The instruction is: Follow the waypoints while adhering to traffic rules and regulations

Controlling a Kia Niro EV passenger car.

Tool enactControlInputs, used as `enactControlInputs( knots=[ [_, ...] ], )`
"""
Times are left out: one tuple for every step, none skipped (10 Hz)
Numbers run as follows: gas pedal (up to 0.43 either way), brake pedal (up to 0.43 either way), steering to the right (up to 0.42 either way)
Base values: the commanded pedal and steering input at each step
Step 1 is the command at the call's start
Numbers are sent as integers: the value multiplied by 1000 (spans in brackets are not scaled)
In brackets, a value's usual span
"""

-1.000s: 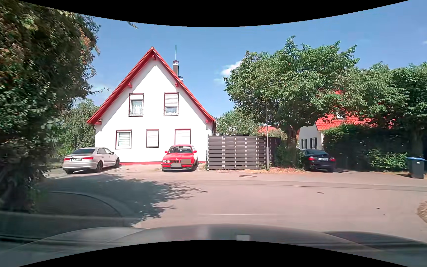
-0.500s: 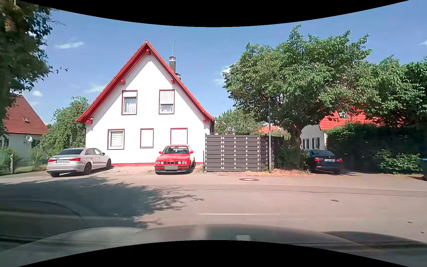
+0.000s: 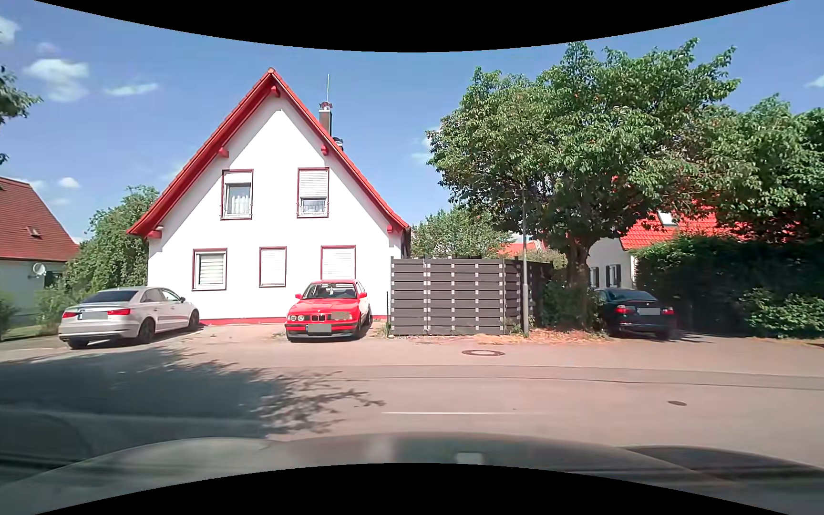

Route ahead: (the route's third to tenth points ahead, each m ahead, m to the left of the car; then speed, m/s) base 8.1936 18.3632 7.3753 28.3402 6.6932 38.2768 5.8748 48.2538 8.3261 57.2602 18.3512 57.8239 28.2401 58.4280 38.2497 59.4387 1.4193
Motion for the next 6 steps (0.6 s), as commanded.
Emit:
enactControlInputs(
  knots=[
    [0, 183, 16],
    [0, 152, 15],
    [0, 73, 12],
    [0, 73, 11],
    [0, 73, 11],
    [0, 79, 11]
  ],
)
